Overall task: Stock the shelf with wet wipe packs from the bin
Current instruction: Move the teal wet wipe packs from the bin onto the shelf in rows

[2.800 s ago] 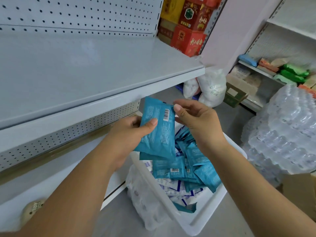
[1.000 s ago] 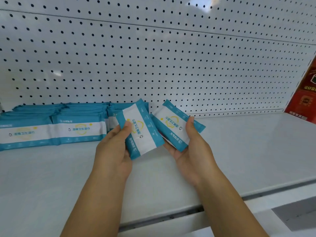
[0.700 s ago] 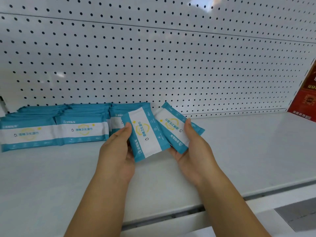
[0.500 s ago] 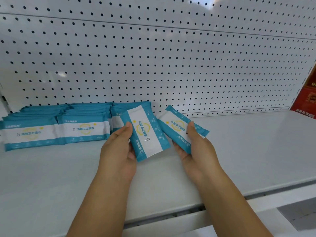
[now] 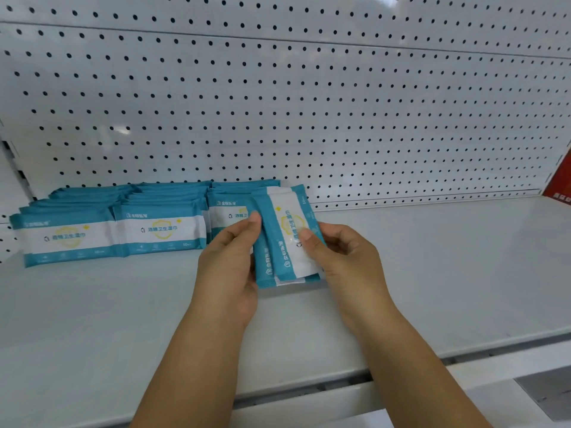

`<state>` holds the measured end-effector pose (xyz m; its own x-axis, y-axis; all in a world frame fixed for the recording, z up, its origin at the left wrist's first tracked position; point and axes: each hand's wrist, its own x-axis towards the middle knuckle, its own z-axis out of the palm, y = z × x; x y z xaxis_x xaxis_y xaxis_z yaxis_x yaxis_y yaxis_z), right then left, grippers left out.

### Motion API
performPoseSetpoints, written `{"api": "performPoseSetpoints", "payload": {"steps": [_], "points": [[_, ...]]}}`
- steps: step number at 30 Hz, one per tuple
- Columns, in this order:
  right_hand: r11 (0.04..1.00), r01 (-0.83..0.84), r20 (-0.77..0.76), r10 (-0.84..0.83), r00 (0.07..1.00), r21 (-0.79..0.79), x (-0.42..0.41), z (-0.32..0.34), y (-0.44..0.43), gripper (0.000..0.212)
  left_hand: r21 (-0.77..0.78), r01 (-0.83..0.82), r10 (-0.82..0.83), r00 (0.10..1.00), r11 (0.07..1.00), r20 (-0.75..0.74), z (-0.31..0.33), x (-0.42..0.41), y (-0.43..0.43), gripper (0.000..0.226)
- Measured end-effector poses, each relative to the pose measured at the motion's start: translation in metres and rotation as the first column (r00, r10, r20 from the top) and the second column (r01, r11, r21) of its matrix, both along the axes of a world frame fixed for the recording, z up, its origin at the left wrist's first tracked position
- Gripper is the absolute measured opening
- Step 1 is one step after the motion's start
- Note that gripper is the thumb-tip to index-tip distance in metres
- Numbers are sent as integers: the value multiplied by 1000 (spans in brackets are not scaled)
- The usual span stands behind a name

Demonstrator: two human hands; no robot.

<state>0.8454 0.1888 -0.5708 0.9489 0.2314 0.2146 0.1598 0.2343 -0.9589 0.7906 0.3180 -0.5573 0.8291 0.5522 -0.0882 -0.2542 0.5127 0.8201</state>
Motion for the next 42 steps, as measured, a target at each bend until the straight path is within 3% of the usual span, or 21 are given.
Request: {"api": "performPoseSetpoints", "payload": {"steps": [5,8,11,15,18,23,26,32,37,42], "points": [[997,-21,-4,21,1000,-72,2,-3,-4,26,83,49,-49,999,995,-3,4,-2,-4,44],[996,-64,-64,60,996,-59,3,-4,-2,38,210,6,5,999,978,-48,4,-3,0,29],[991,-129,-140,134,981,43,6,-4,-2,63,384,13,22,996,923,-89,7,-8,4,23],[980,-185,-71,190,979,70,5,-6,-5,61,492,132,-79,989,860,-127,11,-17,7,29],[987,-137,-68,143,987,89,7,-10,-4,62,619,211,-74,968,756,-238,8,-23,14,35],[980,-104,69,117,991,-169,6,-14,-2,39,771,147,72,967,619,-243,5,-32,29,31],[920,-57,132,117,984,-387,2,-12,0,41,835,140,122,963,533,-239,6,-38,41,30],[884,-125,169,221,961,-450,0,0,13,65,909,104,187,963,405,-193,7,-41,48,21],[856,-124,202,256,945,-503,7,5,29,39,937,53,239,961,345,-142,4,-41,56,23],[813,13,286,190,939,-582,33,10,51,29,960,89,392,900,266,-192,2,-47,79,59]]}}
